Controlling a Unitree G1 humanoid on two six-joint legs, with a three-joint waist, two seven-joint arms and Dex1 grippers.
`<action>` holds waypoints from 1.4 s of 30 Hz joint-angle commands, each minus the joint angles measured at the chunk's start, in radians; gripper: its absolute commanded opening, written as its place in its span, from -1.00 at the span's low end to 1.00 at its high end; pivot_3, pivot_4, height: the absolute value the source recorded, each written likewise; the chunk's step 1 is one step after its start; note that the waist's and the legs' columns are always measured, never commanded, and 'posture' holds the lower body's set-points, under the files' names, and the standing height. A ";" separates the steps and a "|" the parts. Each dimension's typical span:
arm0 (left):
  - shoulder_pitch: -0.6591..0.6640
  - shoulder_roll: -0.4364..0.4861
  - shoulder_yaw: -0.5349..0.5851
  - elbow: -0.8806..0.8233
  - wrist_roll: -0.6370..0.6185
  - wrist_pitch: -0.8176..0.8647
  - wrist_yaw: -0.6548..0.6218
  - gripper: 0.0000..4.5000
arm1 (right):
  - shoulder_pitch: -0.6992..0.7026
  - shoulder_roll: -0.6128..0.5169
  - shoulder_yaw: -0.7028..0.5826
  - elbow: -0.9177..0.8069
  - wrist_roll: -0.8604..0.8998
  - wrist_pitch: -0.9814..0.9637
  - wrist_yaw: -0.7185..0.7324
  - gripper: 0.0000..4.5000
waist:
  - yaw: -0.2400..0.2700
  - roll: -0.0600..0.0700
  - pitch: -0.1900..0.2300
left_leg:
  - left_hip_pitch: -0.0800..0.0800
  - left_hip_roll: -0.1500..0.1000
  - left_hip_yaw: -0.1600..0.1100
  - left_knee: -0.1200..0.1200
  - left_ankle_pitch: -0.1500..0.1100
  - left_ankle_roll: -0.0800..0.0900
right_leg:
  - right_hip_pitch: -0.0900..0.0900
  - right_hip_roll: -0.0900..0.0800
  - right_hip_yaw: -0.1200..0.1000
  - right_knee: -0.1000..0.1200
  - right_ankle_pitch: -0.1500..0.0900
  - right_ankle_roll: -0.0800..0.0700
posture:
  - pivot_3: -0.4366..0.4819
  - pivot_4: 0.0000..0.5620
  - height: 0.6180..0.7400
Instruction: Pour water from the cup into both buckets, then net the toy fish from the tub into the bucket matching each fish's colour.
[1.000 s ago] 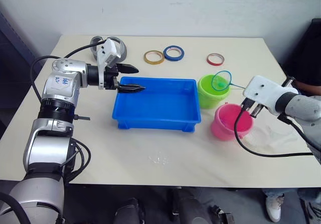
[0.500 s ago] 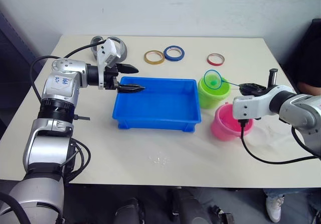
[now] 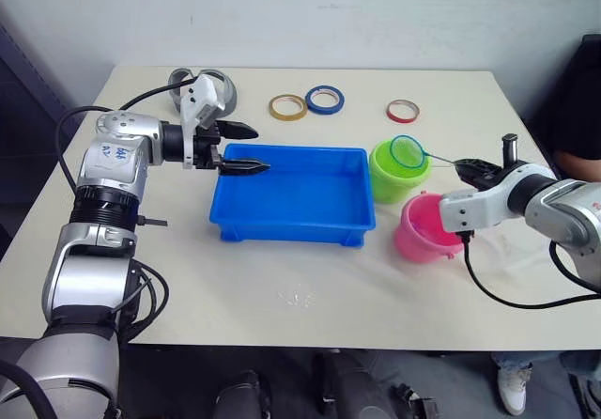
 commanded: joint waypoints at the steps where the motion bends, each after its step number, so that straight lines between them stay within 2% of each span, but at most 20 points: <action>1: -0.003 0.020 0.025 -0.035 -0.006 -0.008 -0.008 0.98 | -0.029 0.015 -0.075 -0.028 0.047 0.046 0.041 -1.00 | 0.000 0.000 0.000 | 0.000 0.000 0.000 0.000 0.000 0.000 | 0.000 0.000 0.000 0.000 0.000 0.000 | -0.05 -0.47 0.96; 4: -0.004 0.032 0.041 -0.029 -0.018 -0.004 -0.012 0.98 | -0.060 0.022 -0.114 -0.034 0.103 0.107 0.109 -1.00 | -0.001 0.000 0.000 | 0.000 0.000 0.000 0.000 0.000 0.000 | 0.000 0.000 0.000 0.001 0.000 0.000 | -0.05 -0.47 0.96; 8: 0.003 0.066 0.087 -0.021 -0.049 0.002 -0.033 0.98 | -0.145 0.079 -0.177 -0.101 0.292 0.257 0.243 -1.00 | -0.006 0.000 0.000 | 0.001 0.000 0.000 0.000 0.000 0.000 | 0.000 0.001 0.000 0.001 0.000 0.000 | -0.05 -0.47 0.96; 13: 0.048 0.137 0.111 -0.085 -0.072 0.011 -0.098 0.98 | -0.244 0.180 -0.245 -0.251 0.652 0.537 0.411 -1.00 | -0.004 0.000 0.000 | 0.001 0.001 0.000 0.000 0.001 -0.001 | 0.000 0.001 0.000 0.003 0.000 0.000 | -0.05 -0.47 0.96; 18: 0.128 0.201 0.132 -0.218 -0.105 0.059 -0.133 0.98 | -0.260 0.286 -0.301 -0.335 0.948 0.790 0.438 -1.00 | 0.005 0.000 0.000 | 0.000 0.000 -0.002 0.001 0.000 -0.001 | 0.001 -0.001 -0.001 0.002 0.000 0.000 | -0.05 -0.47 0.96; 23: 0.237 0.266 0.180 -0.392 -0.172 0.165 -0.126 0.98 | -0.194 0.330 -0.244 -0.367 1.150 0.923 0.464 -1.00 | 0.010 0.000 0.000 | 0.000 0.000 -0.003 0.001 0.000 0.000 | 0.001 -0.001 -0.002 0.001 0.000 0.000 | -0.05 -0.47 0.96; 26: 0.314 0.294 0.214 -0.498 -0.216 0.228 -0.111 0.98 | -0.134 0.343 -0.182 -0.371 1.191 0.915 0.475 -1.00 | 0.009 0.000 0.000 | 0.000 0.000 -0.003 0.001 0.000 0.000 | 0.001 -0.001 -0.002 0.001 0.000 0.000 | -0.05 -0.47 0.96; 32: 0.461 0.340 0.290 -0.664 -0.294 0.308 -0.076 0.98 | -0.028 0.381 -0.044 -0.319 1.150 0.813 0.452 -1.00 | 0.006 -0.001 -0.001 | 0.000 0.000 -0.003 0.001 0.000 0.000 | 0.001 -0.001 -0.002 0.001 0.000 0.000 | -0.05 -0.47 0.96; 42: 0.614 0.352 0.329 -0.735 -0.319 0.297 -0.018 0.98 | 0.022 0.529 0.135 -0.201 1.026 0.687 0.327 -1.00 | -0.001 -0.003 -0.002 | 0.000 0.000 -0.003 0.001 0.000 0.000 | 0.001 0.000 -0.002 0.001 0.000 0.000 | -0.05 -0.47 0.96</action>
